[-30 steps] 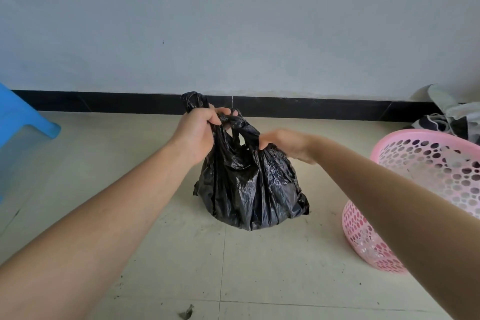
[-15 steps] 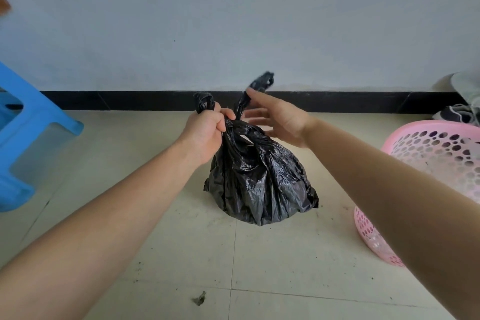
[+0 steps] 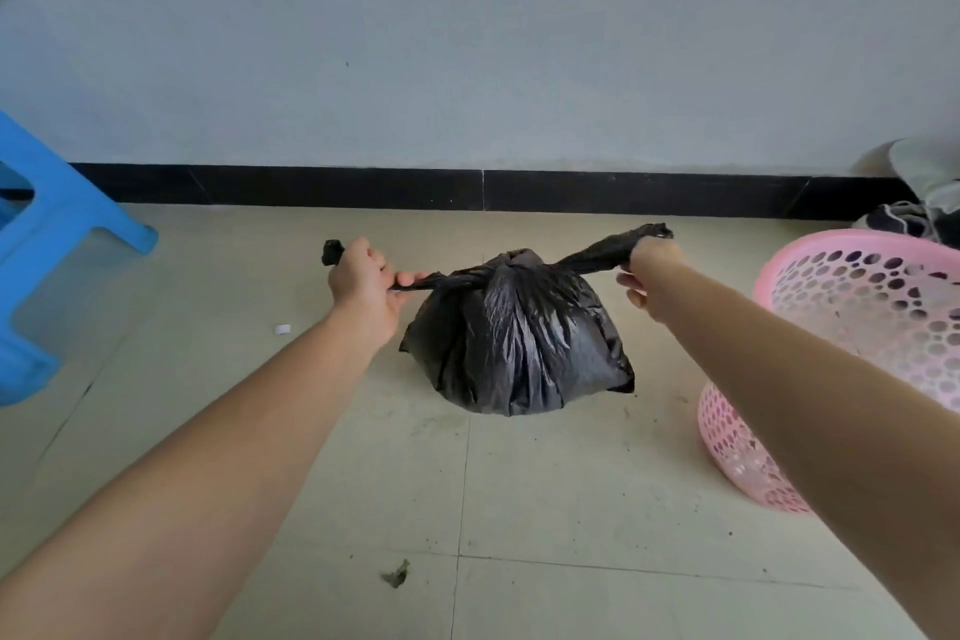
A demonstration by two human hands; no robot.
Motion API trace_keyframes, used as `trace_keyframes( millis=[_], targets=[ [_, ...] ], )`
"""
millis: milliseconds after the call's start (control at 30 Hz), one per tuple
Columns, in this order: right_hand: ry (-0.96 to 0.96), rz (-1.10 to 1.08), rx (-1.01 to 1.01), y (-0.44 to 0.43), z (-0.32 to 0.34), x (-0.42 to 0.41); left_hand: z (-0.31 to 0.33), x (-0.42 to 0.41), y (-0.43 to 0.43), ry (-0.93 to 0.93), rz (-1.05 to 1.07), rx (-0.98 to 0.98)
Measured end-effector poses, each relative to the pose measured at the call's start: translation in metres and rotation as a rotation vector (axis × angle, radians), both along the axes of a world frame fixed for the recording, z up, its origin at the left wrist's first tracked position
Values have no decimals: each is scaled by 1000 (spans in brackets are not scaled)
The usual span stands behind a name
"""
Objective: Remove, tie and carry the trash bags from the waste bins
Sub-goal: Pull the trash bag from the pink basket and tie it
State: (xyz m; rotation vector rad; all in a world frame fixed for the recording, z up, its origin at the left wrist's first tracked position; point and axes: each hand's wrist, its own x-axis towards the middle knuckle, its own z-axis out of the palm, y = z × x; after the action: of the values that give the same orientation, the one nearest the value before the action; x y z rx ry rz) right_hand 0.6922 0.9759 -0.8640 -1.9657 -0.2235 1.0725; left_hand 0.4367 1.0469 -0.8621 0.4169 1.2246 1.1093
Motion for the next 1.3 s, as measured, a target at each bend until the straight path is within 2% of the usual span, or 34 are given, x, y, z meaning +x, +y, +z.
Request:
trace_keyframes(
  millis=[67, 133, 267, 400, 567, 600, 700, 733, 833, 900, 967, 1033, 1100, 1167, 1300],
  targets=[
    [-92, -90, 51, -5, -10, 12, -2, -3, 1, 51, -24, -6],
    [-105, -63, 117, -5, -15, 11, -3, 3, 1, 120, -107, -10],
    [29, 309, 20, -12, -27, 4, -13, 3, 2, 317, -409, -162],
    [30, 478, 53, -12, -45, -17, -17, 5, -1, 223, -626, -225],
    [-218, 373, 211, 1, -52, -34, -25, 25, 0, 180, -573, 165],
    [-239, 342, 247, 3, -52, -37, -27, 28, -1, 231, -558, 200],
    [-214, 227, 371, 10, -48, -46, -32, 40, 0, 606, -504, 344],
    [-202, 187, 399, 14, -46, -48, -31, 45, 0, 641, -465, 394],
    [-137, 95, 424, 27, -40, -54, -14, 61, -1, 438, -367, 443],
    [-149, 121, 369, 32, -44, -56, -9, 70, 2, 310, -346, 414],
    [-190, 218, 256, 30, -53, -55, -16, 73, 1, 269, -363, 351],
    [-377, 434, 38, 24, -65, -49, -35, 68, -5, 301, -442, 267],
    [-631, 591, -179, 17, -75, -39, -57, 57, -13, 419, -557, 218],
    [-743, 564, -275, 11, -79, -25, -69, 47, -16, 485, -639, 214],
    [-775, 484, -354, 6, -84, -10, -75, 50, -16, 499, -670, 221]
  ],
)
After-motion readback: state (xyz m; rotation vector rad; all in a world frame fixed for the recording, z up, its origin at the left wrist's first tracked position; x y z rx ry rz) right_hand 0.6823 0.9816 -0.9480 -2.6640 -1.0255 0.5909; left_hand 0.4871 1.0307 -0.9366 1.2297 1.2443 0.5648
